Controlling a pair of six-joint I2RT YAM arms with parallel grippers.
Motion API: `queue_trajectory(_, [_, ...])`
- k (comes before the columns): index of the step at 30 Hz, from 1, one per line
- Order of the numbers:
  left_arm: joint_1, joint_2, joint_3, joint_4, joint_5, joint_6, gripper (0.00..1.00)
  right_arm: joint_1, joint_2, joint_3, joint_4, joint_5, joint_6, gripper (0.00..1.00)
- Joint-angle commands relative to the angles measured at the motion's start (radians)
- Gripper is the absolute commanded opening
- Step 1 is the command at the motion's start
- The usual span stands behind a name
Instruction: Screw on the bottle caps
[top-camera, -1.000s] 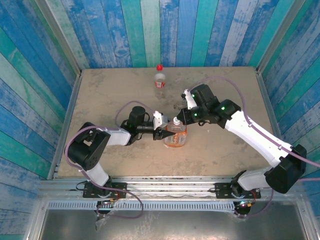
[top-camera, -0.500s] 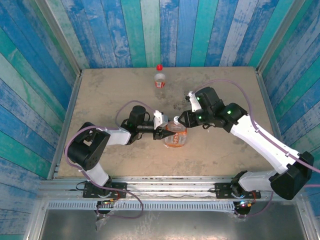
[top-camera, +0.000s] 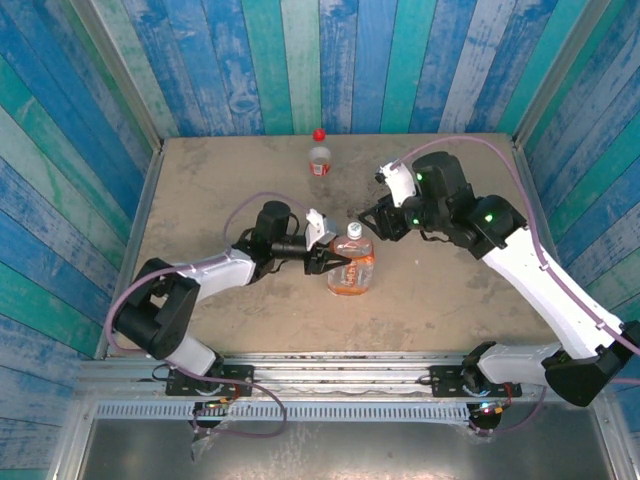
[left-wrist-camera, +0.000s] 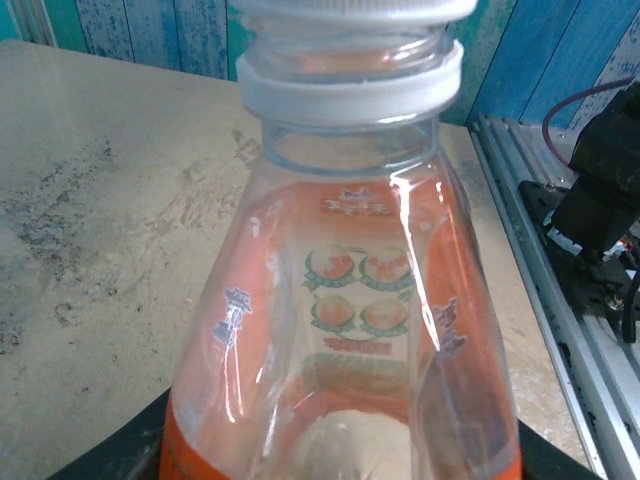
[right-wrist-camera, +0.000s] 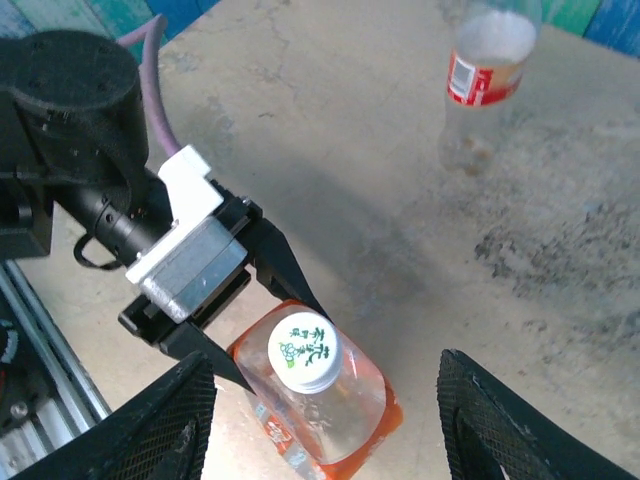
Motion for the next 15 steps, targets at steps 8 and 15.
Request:
queue_trajectory(8, [0.005,-0.134,0.155,-0.424,0.026,0.058,0.52,-0.021,0.055,0.117,-0.155,-0.187,-0.356,0.67])
queue_trajectory(15, [0.004,-0.157,0.226,-0.566,-0.007,0.109,0.52,-0.045,0.172,0.270,-0.362,-0.265,-0.603,0.70])
